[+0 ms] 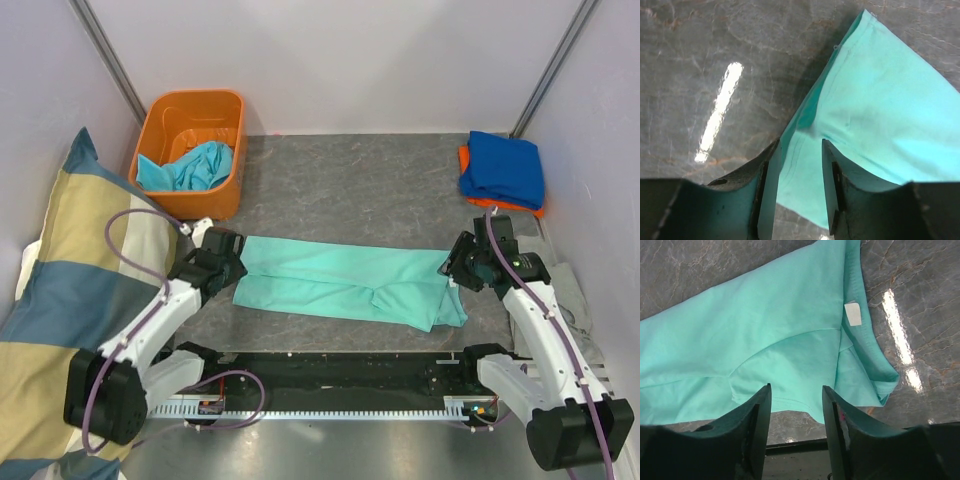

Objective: Fold and stack the t-shirts
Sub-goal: Fold the tshirt

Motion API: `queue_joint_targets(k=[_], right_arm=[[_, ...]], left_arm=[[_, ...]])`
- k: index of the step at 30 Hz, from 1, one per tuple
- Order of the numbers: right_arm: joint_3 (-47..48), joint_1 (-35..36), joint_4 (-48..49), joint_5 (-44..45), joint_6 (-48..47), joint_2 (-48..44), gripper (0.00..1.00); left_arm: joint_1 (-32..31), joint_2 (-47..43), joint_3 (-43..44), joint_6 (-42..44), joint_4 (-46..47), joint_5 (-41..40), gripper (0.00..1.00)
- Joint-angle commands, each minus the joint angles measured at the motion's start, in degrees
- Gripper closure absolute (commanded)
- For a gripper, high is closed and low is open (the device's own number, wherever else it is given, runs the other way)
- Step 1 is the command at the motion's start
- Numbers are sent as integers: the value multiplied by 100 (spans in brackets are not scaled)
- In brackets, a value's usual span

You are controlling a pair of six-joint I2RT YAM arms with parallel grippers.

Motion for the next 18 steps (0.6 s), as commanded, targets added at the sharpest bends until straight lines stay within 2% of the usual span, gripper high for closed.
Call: queue_joint_targets(k=[1,5,7,10,11,14,18], right_arm=[[239,15,55,325,163,-18,46],[125,15,362,282,119,193,36],[107,24,591,282,93,290,32],[151,68,890,256,23,606,31],[195,85,943,255,-4,772,31],[265,121,1215,159,-13,1080,31],[283,235,1724,-69,66,1441,31]], left_arm=[[12,-916,-244,-610,-279,139,53],[12,-1330,-139,-496,-332,-2,50],[20,-1252,-78,-208,-148,-99,44],[12,-832,107,231,263,76,29],[12,-717,177,321,422,146,27],[-32,-191,317,594,1089,533,25],[-199,540,731,708,1259,613,24]])
